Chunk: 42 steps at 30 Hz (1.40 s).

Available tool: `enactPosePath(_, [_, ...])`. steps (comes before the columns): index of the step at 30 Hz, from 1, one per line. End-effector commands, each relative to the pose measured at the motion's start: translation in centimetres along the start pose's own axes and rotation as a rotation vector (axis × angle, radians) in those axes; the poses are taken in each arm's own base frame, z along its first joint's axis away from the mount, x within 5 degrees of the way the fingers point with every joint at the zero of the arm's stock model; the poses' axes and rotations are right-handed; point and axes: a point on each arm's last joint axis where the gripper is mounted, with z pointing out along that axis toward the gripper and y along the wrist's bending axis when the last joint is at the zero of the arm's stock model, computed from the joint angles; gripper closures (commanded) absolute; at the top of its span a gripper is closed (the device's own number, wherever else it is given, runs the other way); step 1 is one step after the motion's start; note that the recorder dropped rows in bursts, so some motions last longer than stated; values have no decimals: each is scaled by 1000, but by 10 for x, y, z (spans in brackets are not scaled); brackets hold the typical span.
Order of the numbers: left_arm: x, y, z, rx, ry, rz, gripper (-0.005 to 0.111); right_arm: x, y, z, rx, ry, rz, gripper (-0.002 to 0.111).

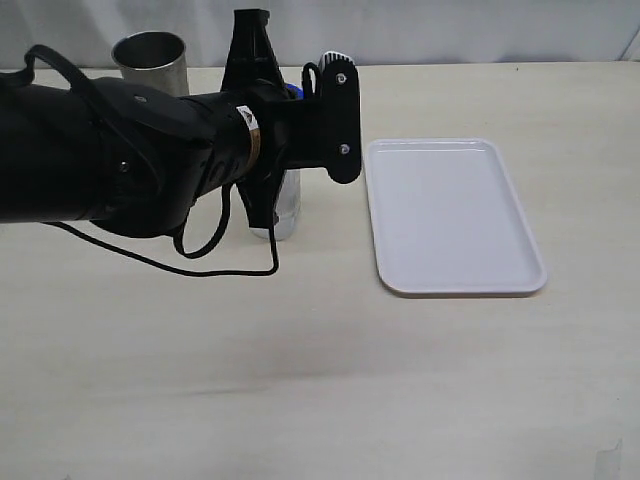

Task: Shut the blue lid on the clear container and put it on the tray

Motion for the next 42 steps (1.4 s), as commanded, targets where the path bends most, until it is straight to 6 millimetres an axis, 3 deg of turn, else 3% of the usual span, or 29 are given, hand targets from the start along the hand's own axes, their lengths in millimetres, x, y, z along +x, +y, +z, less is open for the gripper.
enactPosePath(1, [1, -1, -2, 18, 8, -26, 107, 1, 0, 0, 7, -3, 4, 103])
enactPosePath(19, [-5, -3, -2, 39, -58, 12, 107, 1, 0, 0, 7, -3, 4, 103])
enactPosePath(34, [4, 3, -2, -23, 35, 39, 107, 1, 0, 0, 7, -3, 4, 103])
enactPosePath(42, [-1, 4, -2, -37, -12, 36, 107, 1, 0, 0, 7, -3, 4, 103])
